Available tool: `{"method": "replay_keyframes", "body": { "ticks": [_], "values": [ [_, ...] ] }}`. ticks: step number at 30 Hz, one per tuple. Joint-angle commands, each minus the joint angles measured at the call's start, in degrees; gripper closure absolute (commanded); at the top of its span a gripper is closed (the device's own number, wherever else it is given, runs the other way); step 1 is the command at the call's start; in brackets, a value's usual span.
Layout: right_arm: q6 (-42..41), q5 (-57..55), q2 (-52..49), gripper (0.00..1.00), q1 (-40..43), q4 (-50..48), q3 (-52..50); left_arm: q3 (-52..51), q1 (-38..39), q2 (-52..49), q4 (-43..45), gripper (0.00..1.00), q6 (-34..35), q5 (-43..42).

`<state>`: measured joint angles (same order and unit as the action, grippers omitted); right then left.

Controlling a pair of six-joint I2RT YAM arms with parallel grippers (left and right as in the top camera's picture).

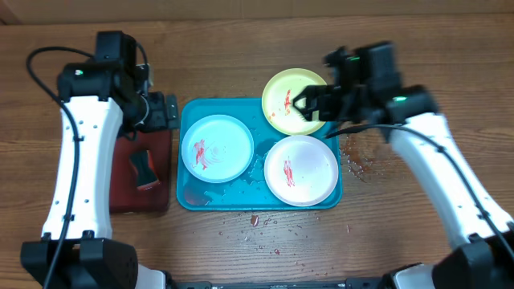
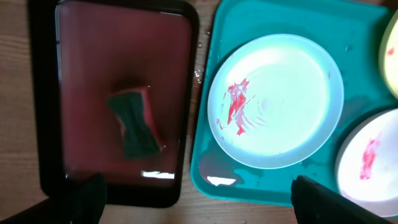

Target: Clean dirty plates on tray and stack at the side

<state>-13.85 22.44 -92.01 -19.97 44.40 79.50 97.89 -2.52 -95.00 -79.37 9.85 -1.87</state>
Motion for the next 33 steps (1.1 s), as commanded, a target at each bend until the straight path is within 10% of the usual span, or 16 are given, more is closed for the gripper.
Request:
{"method": "replay_keyframes", "body": {
  "ticks": [1, 12, 33],
  "values": [
    [-5.0, -6.5, -2.8, 0.25, -6.3, -2.0, 1.7, 6.1, -3.3, 1.6, -1.2, 0.03, 5.0, -0.7],
    [-8.5, -8.9, -21.6, 0.44, -14.1, -4.5, 8.0, 8.4, -9.1, 1.7, -2.1, 0.01, 4.6, -0.6],
    [-19.3, -12.4, -34.9, 0.96, -16.0, -6.1, 9.7, 4.9, -9.1, -5.9, -4.6, 0.30, 4.0, 0.3]
  ]
}}
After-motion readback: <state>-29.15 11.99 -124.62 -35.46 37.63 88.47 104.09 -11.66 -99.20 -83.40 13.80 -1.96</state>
